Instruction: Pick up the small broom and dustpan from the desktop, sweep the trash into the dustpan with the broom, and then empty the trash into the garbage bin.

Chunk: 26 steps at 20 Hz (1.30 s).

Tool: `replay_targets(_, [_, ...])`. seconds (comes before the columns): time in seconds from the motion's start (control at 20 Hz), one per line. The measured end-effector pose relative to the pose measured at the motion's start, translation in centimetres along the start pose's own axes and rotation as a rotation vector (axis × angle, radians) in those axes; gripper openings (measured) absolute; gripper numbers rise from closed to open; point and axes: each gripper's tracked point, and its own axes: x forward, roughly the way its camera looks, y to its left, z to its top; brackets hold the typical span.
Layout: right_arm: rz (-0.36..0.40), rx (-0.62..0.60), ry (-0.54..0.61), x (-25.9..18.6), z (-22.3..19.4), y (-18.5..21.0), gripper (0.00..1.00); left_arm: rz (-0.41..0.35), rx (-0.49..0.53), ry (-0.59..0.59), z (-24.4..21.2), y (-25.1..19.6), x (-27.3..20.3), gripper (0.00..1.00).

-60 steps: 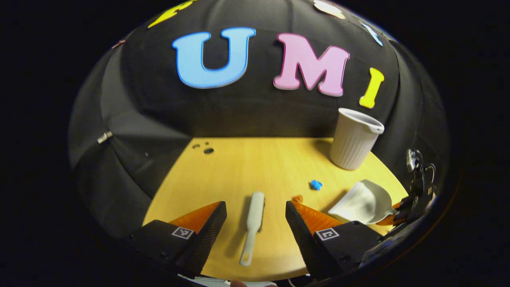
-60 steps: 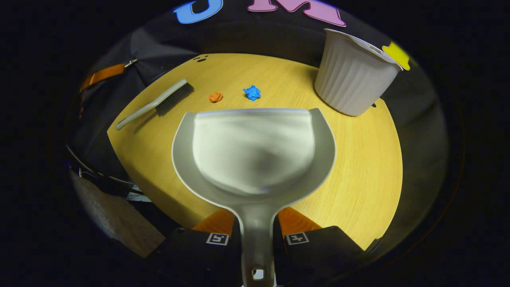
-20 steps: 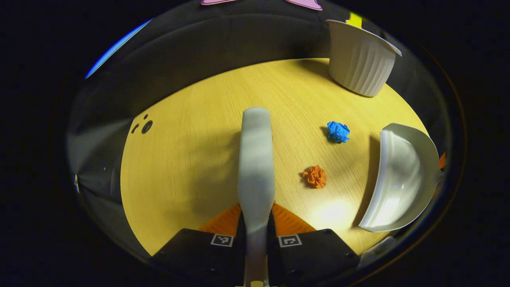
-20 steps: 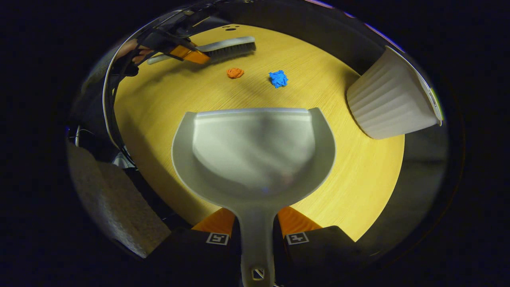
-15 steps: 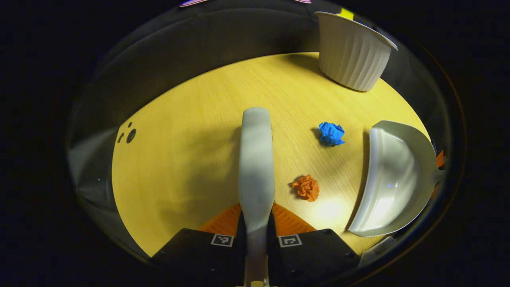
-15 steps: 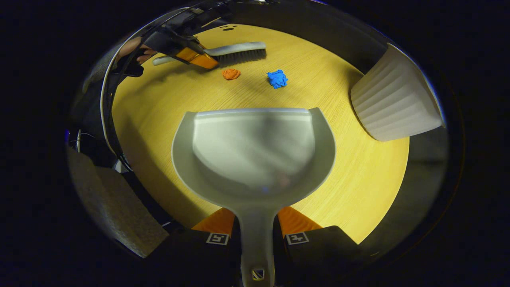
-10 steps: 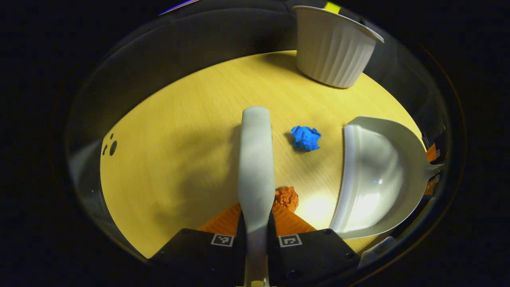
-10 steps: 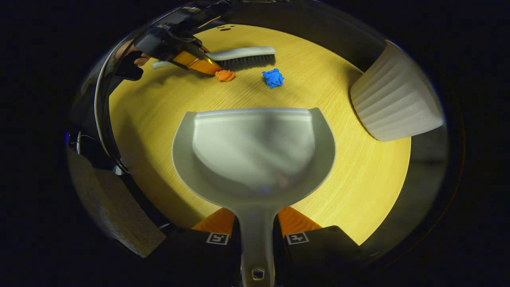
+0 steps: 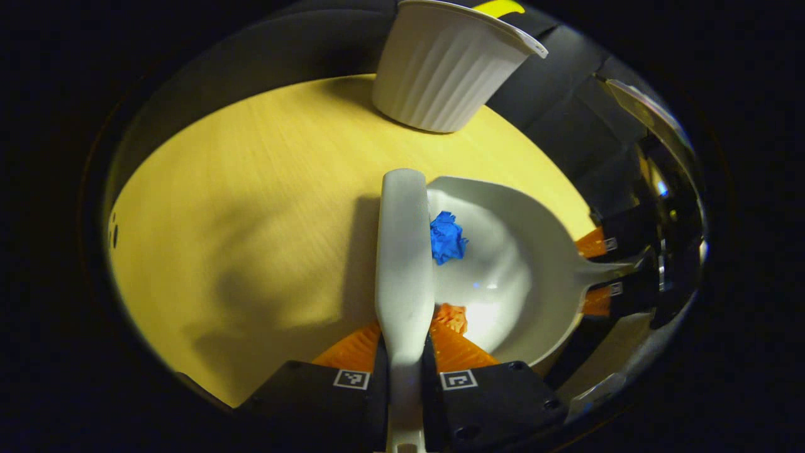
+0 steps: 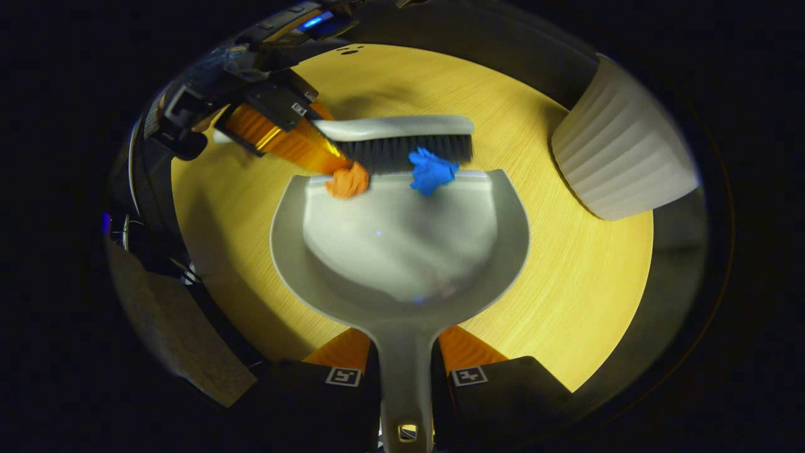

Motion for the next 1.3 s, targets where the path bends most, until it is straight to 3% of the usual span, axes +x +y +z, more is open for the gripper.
replay_targets(0.1, [-0.013,0.013,-0.02,0.2,-0.1,-0.2,0.41,0.018,0.021,-0.02,0.5,-0.3,-0.7,0.26])
replay_targets(0.25, [-0.051,0.023,-0.061,0.5,-0.4,-0.4,0.33,0.039,0.009,-0.079,0.9,0.3,-3.2,0.26])
replay_targets(0.3, [-0.055,0.033,-0.074,0.6,-0.4,-0.4,0.41,0.055,-0.002,-0.098,1.0,0.5,-4.1,0.28])
replay_targets(0.35, [-0.06,0.048,-0.087,0.4,-0.3,-0.2,0.37,0.078,-0.015,-0.121,0.8,0.9,-4.9,0.28])
replay_targets(0.65, [-0.082,0.2,-0.136,-3.6,0.1,0.4,0.37,0.303,-0.17,-0.229,-2.6,7.5,-8.5,0.26])
replay_targets(0.8, [-0.12,0.266,-0.166,-7.4,0.0,-0.4,0.37,0.328,-0.275,-0.235,-6.7,11.6,-10.2,0.27])
replay_targets(0.9, [-0.16,0.295,-0.17,-10.5,0.3,-1.0,0.37,0.339,-0.291,-0.215,-8.9,13.1,-10.3,0.26])
replay_targets(1.25, [-0.241,0.435,-0.221,-22.1,2.7,-5.6,0.37,0.299,-0.297,-0.176,-13.8,11.6,-9.9,0.27])
replay_targets(1.3, [-0.259,0.444,-0.228,-23.3,3.2,-7.0,0.32,0.293,-0.298,-0.174,-14.2,11.4,-9.9,0.27])
